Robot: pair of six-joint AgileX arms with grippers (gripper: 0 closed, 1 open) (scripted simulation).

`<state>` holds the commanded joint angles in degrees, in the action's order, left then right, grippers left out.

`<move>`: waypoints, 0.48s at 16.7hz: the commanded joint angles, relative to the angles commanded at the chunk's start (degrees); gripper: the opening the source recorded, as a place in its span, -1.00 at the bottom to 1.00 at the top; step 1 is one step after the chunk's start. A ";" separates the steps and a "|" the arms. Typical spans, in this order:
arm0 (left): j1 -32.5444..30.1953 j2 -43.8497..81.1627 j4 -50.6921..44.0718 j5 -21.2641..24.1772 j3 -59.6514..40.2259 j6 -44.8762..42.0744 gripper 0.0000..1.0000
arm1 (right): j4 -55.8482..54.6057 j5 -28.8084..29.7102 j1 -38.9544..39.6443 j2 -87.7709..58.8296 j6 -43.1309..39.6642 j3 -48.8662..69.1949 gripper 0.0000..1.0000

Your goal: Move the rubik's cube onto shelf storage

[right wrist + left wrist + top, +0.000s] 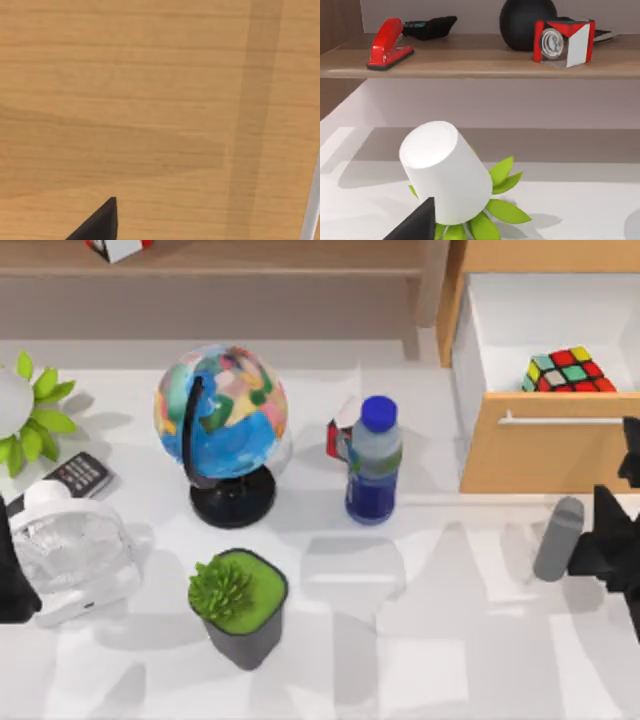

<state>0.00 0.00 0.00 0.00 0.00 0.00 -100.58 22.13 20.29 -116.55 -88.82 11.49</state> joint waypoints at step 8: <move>0.00 0.00 0.00 0.00 0.00 0.00 1.00 | 7.74 -7.54 8.64 12.17 12.59 9.93 1.00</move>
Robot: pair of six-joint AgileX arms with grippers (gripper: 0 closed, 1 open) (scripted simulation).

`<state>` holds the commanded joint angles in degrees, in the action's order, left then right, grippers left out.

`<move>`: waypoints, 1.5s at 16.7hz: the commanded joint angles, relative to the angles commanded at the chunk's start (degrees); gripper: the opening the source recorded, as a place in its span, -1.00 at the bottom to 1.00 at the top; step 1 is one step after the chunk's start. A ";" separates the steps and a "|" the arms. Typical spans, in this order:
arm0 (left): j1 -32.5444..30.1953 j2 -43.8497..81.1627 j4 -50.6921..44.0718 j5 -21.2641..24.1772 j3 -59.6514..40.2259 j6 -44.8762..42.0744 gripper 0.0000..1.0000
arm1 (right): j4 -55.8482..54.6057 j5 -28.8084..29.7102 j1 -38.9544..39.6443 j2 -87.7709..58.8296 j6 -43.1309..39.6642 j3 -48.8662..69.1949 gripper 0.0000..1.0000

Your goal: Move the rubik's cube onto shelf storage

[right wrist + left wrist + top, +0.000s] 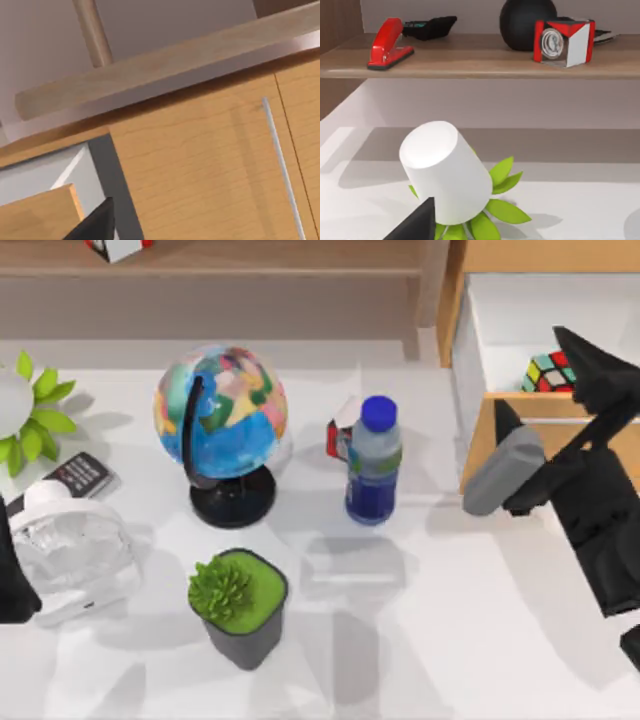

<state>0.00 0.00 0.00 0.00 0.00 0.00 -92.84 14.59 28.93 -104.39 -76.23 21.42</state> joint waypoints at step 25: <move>0.00 0.00 0.00 0.00 0.00 0.00 1.00 | 164.60 -16.76 -17.31 -25.07 65.44 110.91 1.00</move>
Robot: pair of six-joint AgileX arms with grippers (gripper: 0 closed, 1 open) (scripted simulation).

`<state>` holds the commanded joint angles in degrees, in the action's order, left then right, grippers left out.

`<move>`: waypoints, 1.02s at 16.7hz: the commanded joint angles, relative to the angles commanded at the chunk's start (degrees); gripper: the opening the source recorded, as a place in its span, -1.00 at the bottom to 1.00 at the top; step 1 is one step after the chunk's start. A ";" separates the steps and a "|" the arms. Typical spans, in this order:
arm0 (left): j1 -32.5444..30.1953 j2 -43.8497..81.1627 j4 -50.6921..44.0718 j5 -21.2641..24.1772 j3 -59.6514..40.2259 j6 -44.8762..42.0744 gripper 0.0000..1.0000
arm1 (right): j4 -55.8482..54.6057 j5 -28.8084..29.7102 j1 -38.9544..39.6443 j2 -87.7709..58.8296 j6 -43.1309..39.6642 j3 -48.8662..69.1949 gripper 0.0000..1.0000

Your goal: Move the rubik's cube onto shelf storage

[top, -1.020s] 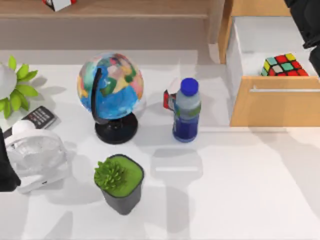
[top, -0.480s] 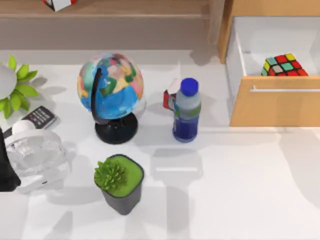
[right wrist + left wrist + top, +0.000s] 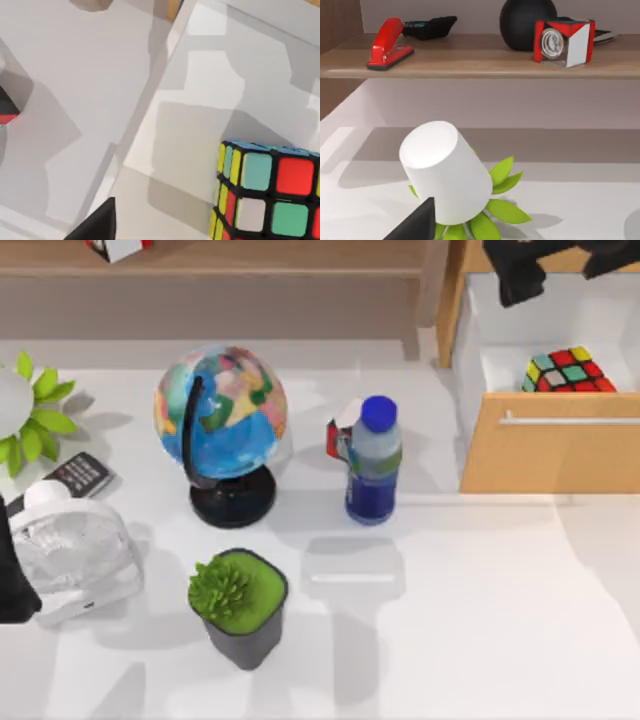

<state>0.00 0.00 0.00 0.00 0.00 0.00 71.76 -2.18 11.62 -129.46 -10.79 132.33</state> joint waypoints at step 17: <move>0.00 0.00 0.00 0.00 0.00 0.00 1.00 | 5.29 1.62 -4.38 -10.51 2.10 0.28 1.00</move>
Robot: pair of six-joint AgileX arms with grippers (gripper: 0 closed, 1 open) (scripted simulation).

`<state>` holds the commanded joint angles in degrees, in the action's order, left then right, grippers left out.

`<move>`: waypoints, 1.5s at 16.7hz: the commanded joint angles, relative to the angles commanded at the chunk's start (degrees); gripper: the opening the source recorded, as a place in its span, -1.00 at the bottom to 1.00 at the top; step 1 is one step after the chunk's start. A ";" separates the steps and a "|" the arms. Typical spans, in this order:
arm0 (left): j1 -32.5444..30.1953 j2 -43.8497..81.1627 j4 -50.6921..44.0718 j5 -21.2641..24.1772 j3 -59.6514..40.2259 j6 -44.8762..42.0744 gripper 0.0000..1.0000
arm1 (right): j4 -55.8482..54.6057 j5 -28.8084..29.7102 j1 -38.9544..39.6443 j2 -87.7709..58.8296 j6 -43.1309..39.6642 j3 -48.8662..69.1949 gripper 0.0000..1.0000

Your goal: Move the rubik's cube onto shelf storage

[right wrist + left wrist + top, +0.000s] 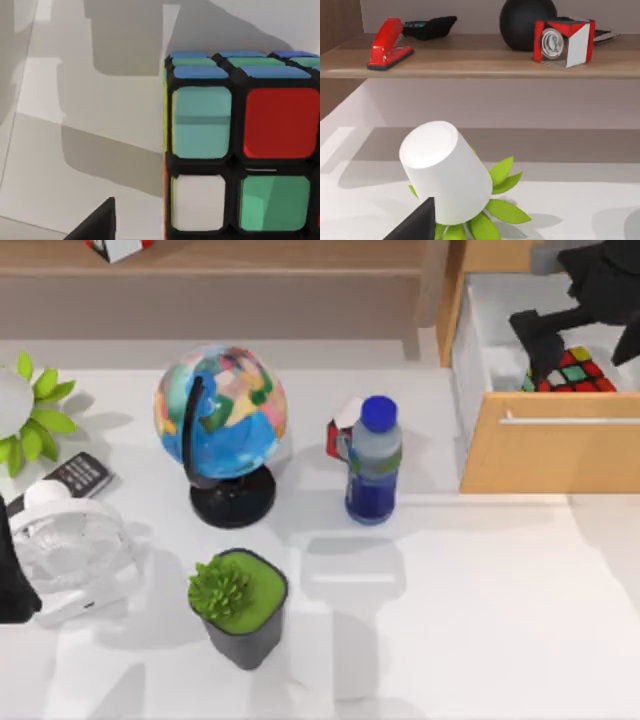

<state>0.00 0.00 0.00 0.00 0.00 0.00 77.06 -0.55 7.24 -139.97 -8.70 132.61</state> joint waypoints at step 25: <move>0.00 0.00 0.00 0.00 0.00 0.00 1.00 | -5.45 0.00 -0.15 -1.17 -0.12 -4.21 -1.00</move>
<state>0.00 0.00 0.00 0.00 0.00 0.00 71.61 -0.55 7.10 -141.14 -8.82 128.40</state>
